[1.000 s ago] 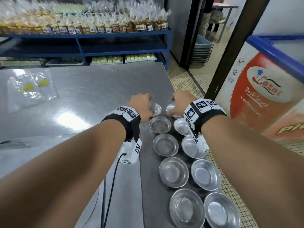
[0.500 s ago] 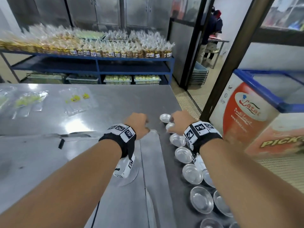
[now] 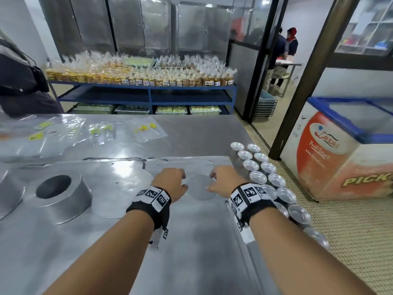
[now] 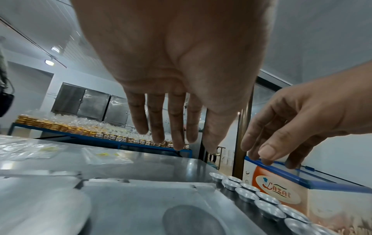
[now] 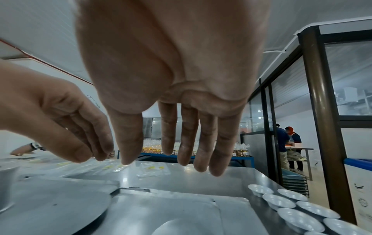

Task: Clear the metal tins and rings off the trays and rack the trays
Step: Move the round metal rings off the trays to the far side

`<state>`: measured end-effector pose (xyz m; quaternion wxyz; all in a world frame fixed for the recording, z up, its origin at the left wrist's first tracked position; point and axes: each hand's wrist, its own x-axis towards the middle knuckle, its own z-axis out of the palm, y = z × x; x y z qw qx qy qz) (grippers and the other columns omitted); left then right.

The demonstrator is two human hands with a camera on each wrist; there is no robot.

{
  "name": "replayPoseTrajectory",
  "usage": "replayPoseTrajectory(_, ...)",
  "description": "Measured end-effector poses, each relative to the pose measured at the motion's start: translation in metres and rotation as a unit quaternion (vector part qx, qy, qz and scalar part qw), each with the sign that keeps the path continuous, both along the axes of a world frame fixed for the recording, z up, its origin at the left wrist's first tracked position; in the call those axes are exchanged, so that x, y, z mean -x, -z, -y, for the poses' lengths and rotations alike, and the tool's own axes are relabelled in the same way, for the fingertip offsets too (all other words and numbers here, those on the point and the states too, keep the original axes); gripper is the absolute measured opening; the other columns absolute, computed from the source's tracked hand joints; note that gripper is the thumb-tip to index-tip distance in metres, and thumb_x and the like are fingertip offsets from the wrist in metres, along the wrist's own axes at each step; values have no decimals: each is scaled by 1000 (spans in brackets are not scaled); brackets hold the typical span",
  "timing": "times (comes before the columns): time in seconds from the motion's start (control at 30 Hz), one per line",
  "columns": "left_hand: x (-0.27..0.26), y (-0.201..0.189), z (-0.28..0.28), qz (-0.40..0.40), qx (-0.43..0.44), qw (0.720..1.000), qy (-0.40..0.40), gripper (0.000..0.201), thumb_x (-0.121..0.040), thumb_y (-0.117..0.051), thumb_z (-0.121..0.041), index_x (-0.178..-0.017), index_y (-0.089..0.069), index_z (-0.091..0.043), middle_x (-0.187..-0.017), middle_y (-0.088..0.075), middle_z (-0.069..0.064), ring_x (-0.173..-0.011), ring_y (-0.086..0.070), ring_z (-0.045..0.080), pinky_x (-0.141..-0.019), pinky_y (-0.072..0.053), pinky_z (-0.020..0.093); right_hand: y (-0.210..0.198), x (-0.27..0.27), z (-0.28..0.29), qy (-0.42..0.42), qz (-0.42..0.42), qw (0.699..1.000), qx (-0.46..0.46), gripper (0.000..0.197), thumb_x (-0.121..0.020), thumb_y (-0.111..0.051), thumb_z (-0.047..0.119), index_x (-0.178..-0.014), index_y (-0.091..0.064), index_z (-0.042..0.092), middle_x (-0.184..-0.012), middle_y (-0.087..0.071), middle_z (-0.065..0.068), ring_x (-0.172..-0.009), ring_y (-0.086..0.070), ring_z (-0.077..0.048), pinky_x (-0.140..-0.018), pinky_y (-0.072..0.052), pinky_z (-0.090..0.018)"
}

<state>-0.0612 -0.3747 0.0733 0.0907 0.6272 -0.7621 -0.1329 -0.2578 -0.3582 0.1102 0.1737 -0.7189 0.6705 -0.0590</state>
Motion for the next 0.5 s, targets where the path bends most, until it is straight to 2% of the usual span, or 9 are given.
replayPoseTrajectory(0.17, -25, 16, -58, 11, -5, 999, -40, 34, -97, -53, -34, -129, -58, -21, -126, -63, 3, -118, -56, 24, -100, -47, 39, 15, -36, -44, -13, 35, 999, -16, 46, -82, -73, 32, -124, -61, 17, -125, -61, -3, -111, -60, -22, -95, -50, -33)
replayPoseTrajectory(0.27, -34, 30, -91, 15, -9, 998, -58, 36, -96, -54, -36, -129, -57, -23, -126, -63, 1, -118, -55, 23, -99, -47, 39, 26, -52, -66, -38, 39, 998, -30, 49, -84, -69, 36, -128, -58, 18, -128, -60, -4, -112, -60, -23, -95, -49, -33)
replayPoseTrajectory(0.5, -72, 46, -151, 3, -35, 991, -127, 38, -93, -59, -40, -128, -59, -25, -126, -63, 0, -117, -57, 20, -99, -48, 37, 42, -100, -108, -101, 23, 994, -37, 49, -82, -69, 40, -127, -60, 21, -127, -60, -4, -109, -62, -24, -93, -51, -35)
